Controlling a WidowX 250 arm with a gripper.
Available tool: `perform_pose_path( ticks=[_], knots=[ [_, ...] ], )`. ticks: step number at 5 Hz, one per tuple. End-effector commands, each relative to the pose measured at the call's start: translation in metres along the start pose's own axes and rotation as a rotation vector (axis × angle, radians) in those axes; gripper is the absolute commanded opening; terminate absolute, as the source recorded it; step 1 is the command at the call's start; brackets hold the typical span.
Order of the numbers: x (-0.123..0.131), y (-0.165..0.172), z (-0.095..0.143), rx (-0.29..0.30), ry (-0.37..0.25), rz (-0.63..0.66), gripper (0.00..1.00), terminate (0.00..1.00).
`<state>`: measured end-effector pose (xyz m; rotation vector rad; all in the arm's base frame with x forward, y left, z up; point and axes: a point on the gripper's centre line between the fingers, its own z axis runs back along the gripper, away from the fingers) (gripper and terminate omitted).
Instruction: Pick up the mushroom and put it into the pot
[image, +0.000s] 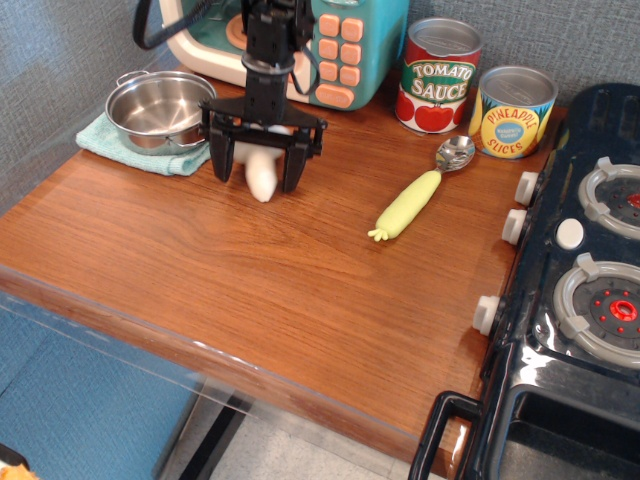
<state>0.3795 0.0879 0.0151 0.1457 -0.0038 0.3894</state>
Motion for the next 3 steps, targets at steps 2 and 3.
perform_pose_path(
  ticks=[2, 3],
  knots=[
    [0.003, -0.013, 0.088, -0.223, -0.15, -0.076, 0.0, 0.0],
    [0.026, 0.014, 0.127, -0.322, -0.199, -0.035, 0.0, 0.0]
  ],
)
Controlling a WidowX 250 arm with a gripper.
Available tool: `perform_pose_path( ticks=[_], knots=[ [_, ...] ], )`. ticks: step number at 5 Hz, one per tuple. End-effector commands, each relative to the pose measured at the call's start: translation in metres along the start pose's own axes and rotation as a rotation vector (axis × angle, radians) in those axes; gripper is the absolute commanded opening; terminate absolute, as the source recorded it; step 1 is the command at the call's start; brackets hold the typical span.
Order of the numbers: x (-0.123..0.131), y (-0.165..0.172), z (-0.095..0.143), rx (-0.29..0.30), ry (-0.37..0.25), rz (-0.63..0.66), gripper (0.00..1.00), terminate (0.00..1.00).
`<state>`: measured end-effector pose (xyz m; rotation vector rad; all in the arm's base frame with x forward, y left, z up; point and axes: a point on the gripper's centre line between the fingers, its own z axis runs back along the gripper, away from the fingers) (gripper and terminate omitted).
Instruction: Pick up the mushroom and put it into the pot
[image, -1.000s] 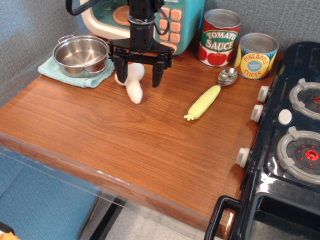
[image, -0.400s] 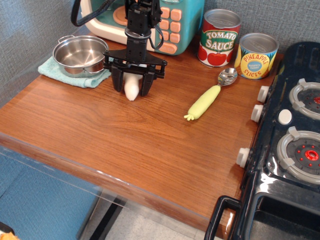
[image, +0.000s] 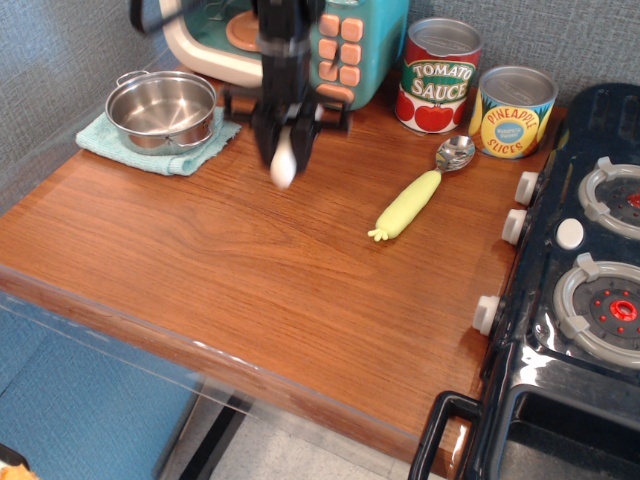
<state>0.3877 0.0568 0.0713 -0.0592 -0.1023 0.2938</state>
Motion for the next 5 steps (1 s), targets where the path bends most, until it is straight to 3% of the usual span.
perform_pose_path(
  ticks=[1, 2, 3, 5],
  knots=[
    [0.048, 0.049, 0.081, -0.066, -0.156, 0.042, 0.0, 0.0],
    [0.061, 0.07, 0.079, -0.006, -0.139, 0.021, 0.0, 0.0],
    [0.059, 0.085, 0.079, 0.042, -0.148, -0.01, 0.0, 0.0],
    [0.052, 0.107, 0.086, 0.054, -0.161, 0.029, 0.0, 0.0]
  ],
)
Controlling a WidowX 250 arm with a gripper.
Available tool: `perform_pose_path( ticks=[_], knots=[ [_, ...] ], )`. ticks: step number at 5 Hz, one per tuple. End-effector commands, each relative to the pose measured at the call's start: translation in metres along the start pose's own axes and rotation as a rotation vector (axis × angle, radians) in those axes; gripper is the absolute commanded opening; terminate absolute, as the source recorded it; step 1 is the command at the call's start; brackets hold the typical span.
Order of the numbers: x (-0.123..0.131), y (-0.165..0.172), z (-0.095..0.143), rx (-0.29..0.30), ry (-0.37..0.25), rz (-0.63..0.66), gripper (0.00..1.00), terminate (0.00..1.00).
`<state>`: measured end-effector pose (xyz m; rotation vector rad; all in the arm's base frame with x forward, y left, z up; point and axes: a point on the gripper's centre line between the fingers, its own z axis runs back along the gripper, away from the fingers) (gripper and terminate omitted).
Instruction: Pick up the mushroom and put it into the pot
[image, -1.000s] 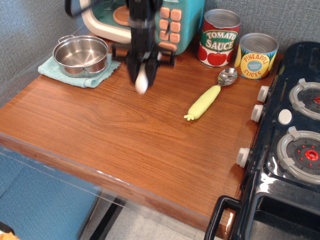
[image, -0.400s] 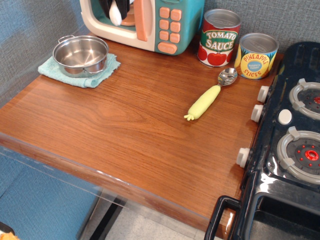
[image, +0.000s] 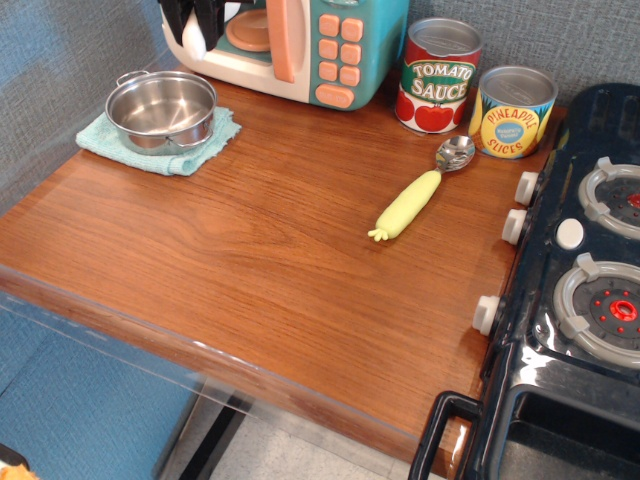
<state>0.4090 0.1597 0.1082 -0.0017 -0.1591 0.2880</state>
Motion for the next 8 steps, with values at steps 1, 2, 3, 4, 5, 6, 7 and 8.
perform_pose_path(
  ticks=[1, 2, 3, 4, 5, 6, 7, 8],
  knots=[
    [0.0, 0.022, 0.045, 0.015, -0.093, 0.045, 0.0, 0.0],
    [-0.001, 0.026, 0.049, 0.028, -0.104, 0.065, 0.0, 0.0],
    [-0.003, 0.028, 0.05, 0.044, -0.093, 0.066, 1.0, 0.0],
    [-0.004, 0.029, 0.051, 0.054, -0.089, 0.074, 1.0, 0.0],
    [-0.006, 0.031, 0.057, 0.073, -0.086, 0.084, 1.0, 0.0],
    [-0.012, 0.028, 0.061, 0.047, -0.104, 0.069, 1.0, 0.0],
    [-0.017, 0.019, 0.058, 0.014, -0.135, 0.074, 1.0, 0.0],
    [-0.017, 0.019, 0.058, 0.014, -0.135, 0.074, 1.0, 0.0]
  ],
)
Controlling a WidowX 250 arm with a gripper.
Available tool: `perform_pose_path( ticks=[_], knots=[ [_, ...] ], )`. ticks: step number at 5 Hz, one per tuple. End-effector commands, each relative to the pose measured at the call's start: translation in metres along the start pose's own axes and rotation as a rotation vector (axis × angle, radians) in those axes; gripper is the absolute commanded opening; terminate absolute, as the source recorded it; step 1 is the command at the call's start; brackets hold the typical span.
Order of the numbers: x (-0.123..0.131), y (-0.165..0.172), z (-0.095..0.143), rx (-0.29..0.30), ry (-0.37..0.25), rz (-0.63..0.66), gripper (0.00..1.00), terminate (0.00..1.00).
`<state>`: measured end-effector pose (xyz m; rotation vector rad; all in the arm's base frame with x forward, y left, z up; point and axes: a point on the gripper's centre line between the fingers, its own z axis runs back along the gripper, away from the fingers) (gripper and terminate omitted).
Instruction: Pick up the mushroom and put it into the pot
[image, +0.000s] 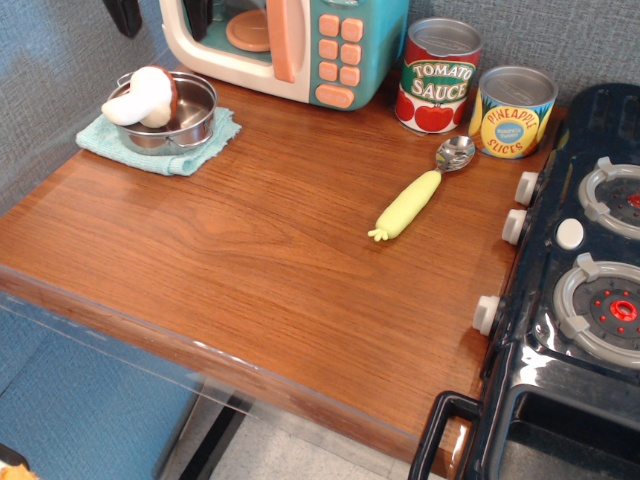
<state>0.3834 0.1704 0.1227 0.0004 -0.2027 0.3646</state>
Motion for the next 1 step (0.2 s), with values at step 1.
perform_pose_path(
  ticks=[1],
  knots=[
    [0.0036, 0.002, 0.04, 0.009, -0.091, -0.002, 1.0, 1.0]
  ],
)
